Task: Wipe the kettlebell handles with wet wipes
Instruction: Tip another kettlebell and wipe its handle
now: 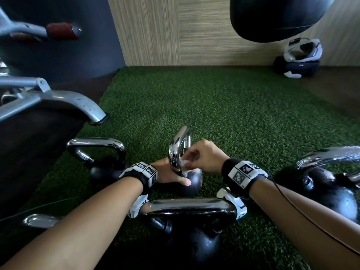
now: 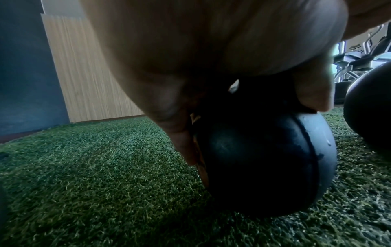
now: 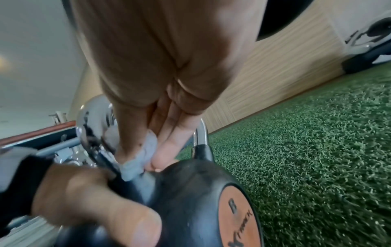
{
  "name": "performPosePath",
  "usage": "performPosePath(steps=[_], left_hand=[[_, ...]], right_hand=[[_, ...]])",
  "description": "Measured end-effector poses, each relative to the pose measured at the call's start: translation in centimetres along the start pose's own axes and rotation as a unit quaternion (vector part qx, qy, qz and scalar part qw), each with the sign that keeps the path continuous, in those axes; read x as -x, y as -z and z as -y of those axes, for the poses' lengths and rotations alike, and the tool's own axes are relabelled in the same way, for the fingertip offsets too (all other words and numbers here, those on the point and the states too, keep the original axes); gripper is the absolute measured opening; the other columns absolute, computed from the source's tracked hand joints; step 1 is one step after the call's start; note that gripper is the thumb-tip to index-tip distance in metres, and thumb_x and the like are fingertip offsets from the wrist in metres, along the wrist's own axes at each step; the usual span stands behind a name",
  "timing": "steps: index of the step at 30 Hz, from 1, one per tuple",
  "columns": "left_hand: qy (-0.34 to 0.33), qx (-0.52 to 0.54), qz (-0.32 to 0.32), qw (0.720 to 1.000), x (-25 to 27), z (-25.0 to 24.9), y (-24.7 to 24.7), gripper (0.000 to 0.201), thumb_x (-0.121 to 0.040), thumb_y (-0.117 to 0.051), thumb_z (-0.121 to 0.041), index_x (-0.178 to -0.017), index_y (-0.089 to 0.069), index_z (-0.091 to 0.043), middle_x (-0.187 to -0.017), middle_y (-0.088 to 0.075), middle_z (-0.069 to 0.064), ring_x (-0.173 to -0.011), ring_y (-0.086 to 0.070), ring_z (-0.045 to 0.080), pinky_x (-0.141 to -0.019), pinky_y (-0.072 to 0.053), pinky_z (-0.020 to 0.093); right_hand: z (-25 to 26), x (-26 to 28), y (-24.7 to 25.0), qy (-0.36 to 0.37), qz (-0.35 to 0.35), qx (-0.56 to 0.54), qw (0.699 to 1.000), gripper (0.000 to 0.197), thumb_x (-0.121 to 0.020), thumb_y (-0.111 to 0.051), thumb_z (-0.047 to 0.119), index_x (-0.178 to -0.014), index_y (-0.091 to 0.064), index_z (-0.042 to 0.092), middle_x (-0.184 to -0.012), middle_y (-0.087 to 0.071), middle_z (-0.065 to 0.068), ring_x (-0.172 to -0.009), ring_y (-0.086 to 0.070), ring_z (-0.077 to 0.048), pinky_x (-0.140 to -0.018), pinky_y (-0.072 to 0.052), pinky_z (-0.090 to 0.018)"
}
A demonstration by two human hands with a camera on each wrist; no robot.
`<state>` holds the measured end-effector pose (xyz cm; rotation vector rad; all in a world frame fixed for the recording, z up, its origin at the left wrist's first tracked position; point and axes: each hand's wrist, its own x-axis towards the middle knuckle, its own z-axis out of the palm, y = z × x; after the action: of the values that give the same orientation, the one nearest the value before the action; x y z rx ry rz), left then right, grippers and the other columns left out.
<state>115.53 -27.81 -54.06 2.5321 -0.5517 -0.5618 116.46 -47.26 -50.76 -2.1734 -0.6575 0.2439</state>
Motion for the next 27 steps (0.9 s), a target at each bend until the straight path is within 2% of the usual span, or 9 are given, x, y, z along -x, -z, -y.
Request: performPosePath(steps=[3, 6, 8, 10, 13, 17, 19, 24, 27], left_hand=[[0.010, -0.023, 0.001, 1.000, -0.1, -0.3, -0.2, 0.033, -0.083, -0.078, -0.048, -0.107, -0.065, -0.030, -0.107, -0.068, -0.010, -0.099, -0.062, 0.008, -0.093, -0.049, 0.030], [0.015, -0.016, 0.008, 1.000, 0.0, -0.4, -0.2, 0.022, -0.085, -0.081, -0.038, -0.090, -0.060, -0.041, -0.096, -0.064, -0.017, -0.089, -0.056, -0.005, -0.082, -0.041, 0.022], [0.019, -0.010, 0.006, 1.000, 0.1, -0.5, -0.3, 0.024, -0.085, -0.082, -0.037, -0.102, -0.063, -0.037, -0.103, -0.067, -0.012, -0.094, -0.060, -0.004, -0.083, -0.042, 0.016], [0.023, 0.000, 0.007, 1.000, 0.3, -0.7, -0.2, 0.021, -0.088, -0.081, -0.032, -0.093, -0.061, -0.037, -0.096, -0.064, -0.015, -0.085, -0.057, -0.019, -0.075, -0.039, 0.001], [0.017, -0.008, -0.001, 1.000, 0.6, -1.0, -0.3, 0.034, -0.088, -0.081, -0.027, -0.081, -0.050, -0.041, -0.084, -0.057, -0.021, -0.073, -0.051, -0.029, -0.069, -0.039, 0.000], [0.001, -0.022, -0.005, 1.000, 0.9, -0.9, -0.5, 0.041, -0.085, -0.083, -0.031, -0.085, -0.046, -0.048, -0.087, -0.056, -0.023, -0.077, -0.050, -0.028, -0.069, -0.034, -0.003], [-0.005, -0.034, -0.010, 0.999, 1.0, -1.1, -0.4, 0.032, -0.084, -0.083, -0.030, -0.091, -0.053, -0.039, -0.086, -0.054, -0.024, -0.078, -0.050, -0.027, -0.070, -0.035, -0.003], [-0.008, -0.057, -0.016, 0.998, 1.1, -1.5, -0.5, 0.025, -0.087, -0.080, -0.033, -0.102, -0.061, -0.027, -0.092, -0.051, -0.023, -0.090, -0.049, -0.002, -0.083, -0.038, 0.013], [0.012, -0.040, -0.030, 0.999, 1.0, -1.5, -0.3, 0.061, -0.084, -0.083, -0.035, -0.133, -0.055, -0.013, -0.105, -0.046, -0.014, -0.109, -0.054, 0.015, -0.086, -0.032, 0.008]], right_hand=[[0.1, -0.6, 1.0, -0.021, 0.035, 0.001, 0.999, 0.022, -0.082, -0.086, 0.010, -0.103, -0.082, 0.016, -0.089, -0.079, 0.005, -0.066, -0.067, 0.009, -0.063, -0.053, -0.011], [-0.2, -1.1, 0.9, -0.038, 0.066, -0.011, 0.997, 0.023, -0.085, -0.083, 0.008, -0.106, -0.081, 0.017, -0.088, -0.079, 0.004, -0.064, -0.066, 0.004, -0.061, -0.051, -0.015], [-0.4, -1.0, 0.7, -0.038, 0.073, -0.043, 0.996, 0.024, -0.086, -0.081, 0.004, -0.108, -0.080, 0.014, -0.088, -0.079, 0.002, -0.065, -0.067, 0.005, -0.061, -0.051, -0.012], [-0.5, -0.7, 0.6, -0.039, 0.079, -0.136, 0.987, 0.026, -0.086, -0.076, -0.005, -0.106, -0.079, 0.011, -0.099, -0.080, -0.011, -0.080, -0.074, -0.008, -0.074, -0.061, -0.021], [-0.6, -0.7, 0.5, -0.037, 0.105, -0.206, 0.972, 0.027, -0.086, -0.072, -0.010, -0.102, -0.078, 0.011, -0.109, -0.077, -0.022, -0.089, -0.075, -0.022, -0.085, -0.063, -0.031], [-0.5, -1.1, 0.4, -0.046, 0.121, -0.158, 0.979, 0.022, -0.087, -0.076, -0.002, -0.092, -0.079, 0.019, -0.100, -0.080, -0.011, -0.087, -0.075, -0.016, -0.087, -0.060, -0.030], [0.0, -0.9, 0.6, -0.061, 0.128, -0.195, 0.971, 0.016, -0.089, -0.074, -0.001, -0.093, -0.077, 0.014, -0.092, -0.080, -0.002, -0.085, -0.076, -0.013, -0.082, -0.061, -0.027], [0.1, -0.6, 0.5, -0.144, 0.105, -0.459, 0.871, 0.011, -0.087, -0.064, -0.012, -0.092, -0.065, -0.002, -0.080, -0.076, -0.010, -0.071, -0.076, -0.017, -0.066, -0.063, -0.026], [-0.3, -0.7, -0.1, -0.163, 0.065, -0.533, 0.828, 0.010, -0.090, -0.060, -0.010, -0.090, -0.062, 0.000, -0.074, -0.075, -0.011, -0.067, -0.076, -0.018, -0.067, -0.066, -0.029]])
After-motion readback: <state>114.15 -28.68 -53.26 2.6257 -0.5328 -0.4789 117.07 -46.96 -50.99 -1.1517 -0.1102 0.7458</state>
